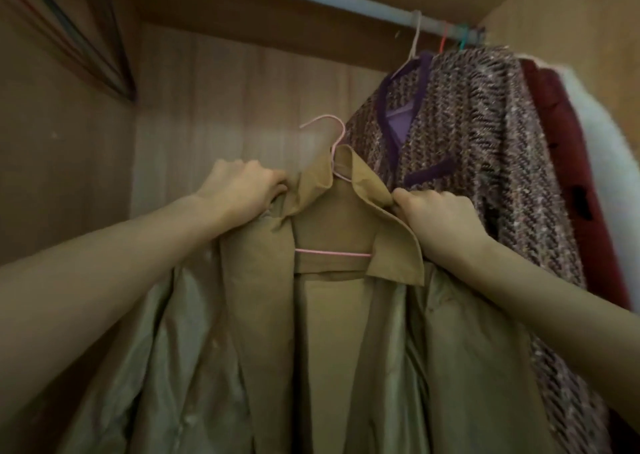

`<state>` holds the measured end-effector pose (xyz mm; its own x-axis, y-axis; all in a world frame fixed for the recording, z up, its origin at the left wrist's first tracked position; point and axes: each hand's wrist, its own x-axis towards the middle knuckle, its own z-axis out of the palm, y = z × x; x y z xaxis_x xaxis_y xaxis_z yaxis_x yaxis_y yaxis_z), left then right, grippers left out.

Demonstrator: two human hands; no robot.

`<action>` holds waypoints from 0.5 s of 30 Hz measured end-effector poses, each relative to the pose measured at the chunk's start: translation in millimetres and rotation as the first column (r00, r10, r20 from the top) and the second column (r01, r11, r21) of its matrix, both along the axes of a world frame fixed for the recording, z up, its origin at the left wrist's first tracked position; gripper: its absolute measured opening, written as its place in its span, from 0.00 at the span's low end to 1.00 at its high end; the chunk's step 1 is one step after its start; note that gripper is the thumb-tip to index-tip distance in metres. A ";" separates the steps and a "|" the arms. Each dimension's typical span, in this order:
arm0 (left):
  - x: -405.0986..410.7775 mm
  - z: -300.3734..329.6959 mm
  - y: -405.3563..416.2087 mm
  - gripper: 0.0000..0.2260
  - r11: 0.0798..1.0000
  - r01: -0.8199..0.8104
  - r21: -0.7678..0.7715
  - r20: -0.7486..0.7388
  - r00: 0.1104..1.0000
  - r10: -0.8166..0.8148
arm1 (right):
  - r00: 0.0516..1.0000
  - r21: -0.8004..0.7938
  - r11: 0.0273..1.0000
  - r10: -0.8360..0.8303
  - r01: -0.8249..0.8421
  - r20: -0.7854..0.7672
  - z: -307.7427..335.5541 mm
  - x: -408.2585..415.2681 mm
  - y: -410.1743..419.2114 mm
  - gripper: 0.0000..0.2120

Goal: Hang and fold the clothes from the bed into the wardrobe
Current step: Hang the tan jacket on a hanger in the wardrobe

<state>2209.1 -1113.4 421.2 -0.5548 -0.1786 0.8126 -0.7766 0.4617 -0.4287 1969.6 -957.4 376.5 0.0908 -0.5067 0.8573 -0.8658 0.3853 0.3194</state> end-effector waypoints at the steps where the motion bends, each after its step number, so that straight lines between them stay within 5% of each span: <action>1: -4.3 9.7 -4.6 0.13 1.000 0.015 -0.019 -0.016 1.000 -0.015 | 1.000 -0.022 1.000 -0.015 0.015 -0.025 11.1 -3.5 -2.1 0.10; 9: -42.5 70.5 -14.3 0.16 0.982 0.117 -0.150 -0.115 0.984 -0.135 | 0.983 -0.181 0.982 -0.090 0.060 -0.163 92.8 -24.6 -7.6 0.12; 15: -46.7 81.6 -16.1 0.27 0.988 0.063 -0.140 0.033 0.998 -0.059 | 0.978 -0.259 0.961 -0.144 0.102 -0.148 145.0 -38.3 -10.3 0.11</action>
